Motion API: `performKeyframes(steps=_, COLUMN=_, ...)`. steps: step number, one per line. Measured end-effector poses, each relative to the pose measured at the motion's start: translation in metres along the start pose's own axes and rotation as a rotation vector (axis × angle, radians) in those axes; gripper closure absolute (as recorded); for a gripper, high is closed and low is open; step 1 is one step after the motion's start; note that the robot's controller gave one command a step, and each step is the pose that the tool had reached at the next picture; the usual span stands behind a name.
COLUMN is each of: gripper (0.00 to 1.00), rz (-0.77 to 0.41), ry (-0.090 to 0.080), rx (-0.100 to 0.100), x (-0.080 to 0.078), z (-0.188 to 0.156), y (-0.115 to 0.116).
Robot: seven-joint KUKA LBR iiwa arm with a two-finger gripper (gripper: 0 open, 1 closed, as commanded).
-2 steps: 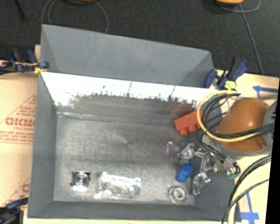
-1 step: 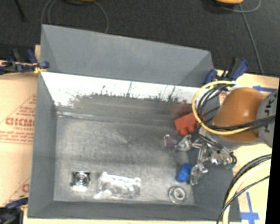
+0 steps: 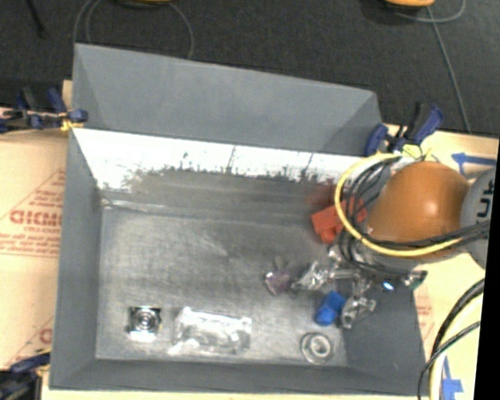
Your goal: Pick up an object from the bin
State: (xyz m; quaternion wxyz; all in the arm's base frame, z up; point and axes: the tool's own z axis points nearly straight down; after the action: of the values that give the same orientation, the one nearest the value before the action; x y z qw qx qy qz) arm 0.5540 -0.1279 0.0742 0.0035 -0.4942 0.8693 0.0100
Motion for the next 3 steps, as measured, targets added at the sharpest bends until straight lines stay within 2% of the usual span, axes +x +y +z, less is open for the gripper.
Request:
performKeyframes(steps=1, gripper=0.0, rz=-0.002, ry=0.01, rx=0.01, x=-0.004, z=-0.0015, y=0.0011)
performKeyframes(steps=2, gripper=0.0, rz=-0.005, ry=0.012, rx=0.012, x=-0.0057, z=-0.0027, y=0.0009)
performKeyframes(steps=3, gripper=1.0, rz=-0.003, ry=0.012, rx=0.018, x=-0.005, z=-0.004, y=-0.001)
